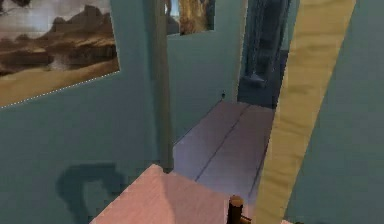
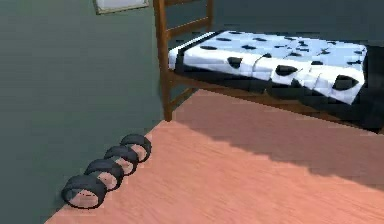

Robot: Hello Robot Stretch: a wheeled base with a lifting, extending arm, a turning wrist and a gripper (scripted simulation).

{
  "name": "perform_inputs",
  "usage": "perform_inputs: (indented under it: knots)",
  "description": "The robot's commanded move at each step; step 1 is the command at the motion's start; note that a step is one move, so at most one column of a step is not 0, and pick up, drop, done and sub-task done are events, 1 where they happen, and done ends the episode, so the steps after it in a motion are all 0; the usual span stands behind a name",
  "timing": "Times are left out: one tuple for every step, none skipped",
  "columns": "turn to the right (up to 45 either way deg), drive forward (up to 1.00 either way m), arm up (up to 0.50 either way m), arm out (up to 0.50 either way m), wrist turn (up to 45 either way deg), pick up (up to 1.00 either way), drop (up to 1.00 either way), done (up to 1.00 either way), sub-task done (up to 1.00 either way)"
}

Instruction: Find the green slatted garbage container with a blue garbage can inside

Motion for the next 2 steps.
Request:
perform_inputs:
  knots:
    - [-21.0,0.0,0.0,0.0,0.0,0.0,0.0,0.0,0.0]
    - [0.0,0.4,0.0,0.0,0.0,0.0,0.0,0.0,0.0]
